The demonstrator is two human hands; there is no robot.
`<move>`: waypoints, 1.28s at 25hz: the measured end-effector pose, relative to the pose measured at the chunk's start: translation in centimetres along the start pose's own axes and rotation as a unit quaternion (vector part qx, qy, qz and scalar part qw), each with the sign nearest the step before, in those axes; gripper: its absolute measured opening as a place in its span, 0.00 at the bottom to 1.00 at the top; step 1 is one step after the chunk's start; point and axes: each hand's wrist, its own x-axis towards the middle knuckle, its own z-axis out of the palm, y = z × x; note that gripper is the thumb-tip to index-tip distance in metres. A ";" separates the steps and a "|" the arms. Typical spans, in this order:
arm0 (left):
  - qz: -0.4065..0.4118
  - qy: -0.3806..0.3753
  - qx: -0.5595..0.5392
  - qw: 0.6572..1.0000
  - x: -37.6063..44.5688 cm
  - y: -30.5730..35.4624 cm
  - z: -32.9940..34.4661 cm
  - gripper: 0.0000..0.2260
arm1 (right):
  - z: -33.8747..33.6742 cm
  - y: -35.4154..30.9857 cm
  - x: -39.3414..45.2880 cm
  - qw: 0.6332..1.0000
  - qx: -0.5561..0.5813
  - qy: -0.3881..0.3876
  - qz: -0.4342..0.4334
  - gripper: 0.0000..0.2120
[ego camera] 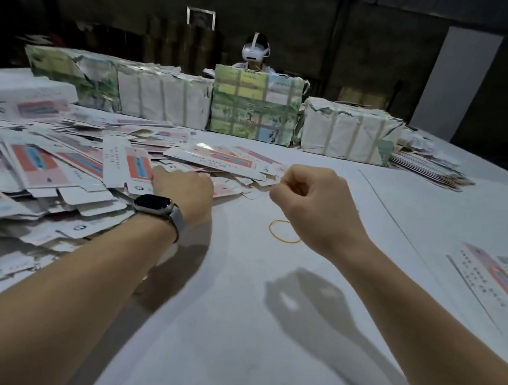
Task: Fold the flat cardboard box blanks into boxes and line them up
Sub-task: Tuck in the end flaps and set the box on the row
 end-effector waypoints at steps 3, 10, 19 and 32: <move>0.006 0.010 -0.005 1.000 -0.2 0.3 -1.2 0.04 | -0.9 0.6 0.3 1.000 0.002 0.019 0.007 0.11; 0.036 -0.032 0.042 0.998 -1.2 2.3 -0.9 0.13 | -2.5 1.8 0.7 0.999 0.001 0.047 0.024 0.11; 0.107 0.009 -0.054 0.993 -2.7 3.5 -5.2 0.05 | -3.2 2.2 1.0 0.998 0.010 0.052 0.027 0.11; 0.161 -0.115 -0.700 0.686 -4.8 5.2 -10.0 0.23 | -5.8 3.2 1.8 0.981 0.058 0.163 0.090 0.16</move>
